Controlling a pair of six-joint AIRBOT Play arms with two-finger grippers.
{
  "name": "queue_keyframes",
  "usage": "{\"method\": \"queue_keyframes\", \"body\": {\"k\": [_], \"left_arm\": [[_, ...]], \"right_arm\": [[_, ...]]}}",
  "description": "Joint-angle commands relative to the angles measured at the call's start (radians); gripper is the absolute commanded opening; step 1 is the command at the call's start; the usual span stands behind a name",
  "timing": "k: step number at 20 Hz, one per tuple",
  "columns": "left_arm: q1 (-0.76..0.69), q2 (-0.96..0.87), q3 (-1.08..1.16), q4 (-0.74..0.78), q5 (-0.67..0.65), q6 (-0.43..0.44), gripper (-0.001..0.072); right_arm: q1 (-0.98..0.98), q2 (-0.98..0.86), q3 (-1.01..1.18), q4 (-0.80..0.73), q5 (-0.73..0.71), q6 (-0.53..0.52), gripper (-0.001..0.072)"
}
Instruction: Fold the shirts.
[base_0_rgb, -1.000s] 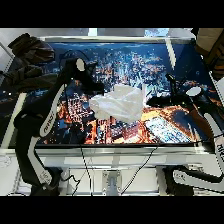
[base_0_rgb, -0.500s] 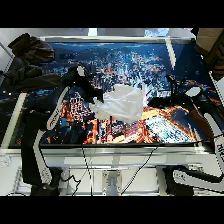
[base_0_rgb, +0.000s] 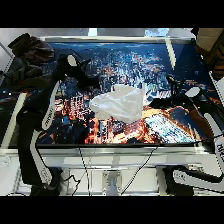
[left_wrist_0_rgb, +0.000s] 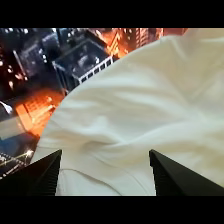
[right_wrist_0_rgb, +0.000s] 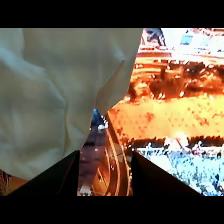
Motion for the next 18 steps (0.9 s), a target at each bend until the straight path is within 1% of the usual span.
{"method": "queue_keyframes", "body": {"k": [1,4,6,9,11,15,18], "left_arm": [[0.037,0.011,-0.033,0.008,0.019,-0.026,0.0635],[0.064,-0.029,-0.064,0.007,0.010,-0.013,0.0634],[0.079,-0.064,-0.064,-0.056,0.008,0.023,0.0632],[0.092,-0.112,-0.064,-0.176,0.003,0.058,0.0632],[0.094,-0.133,-0.064,-0.228,-0.011,0.075,0.0631],[0.094,-0.153,-0.064,-0.236,-0.077,0.076,0.0630],[0.093,-0.163,-0.064,-0.261,-0.099,0.074,0.0617]], "right_arm": [[-0.003,0.000,0.001,-0.016,-0.004,0.015,0.0384],[-0.005,0.000,0.001,-0.015,-0.040,0.037,0.0383],[-0.025,0.000,0.001,0.005,-0.048,0.037,0.0383],[-0.076,0.000,0.001,0.038,-0.039,0.036,0.0383],[-0.109,0.000,0.001,0.055,-0.032,0.033,0.0383],[-0.153,0.000,0.001,0.052,-0.022,0.033,0.0383],[-0.155,-0.001,0.001,0.051,-0.022,0.029,0.0383]]}}
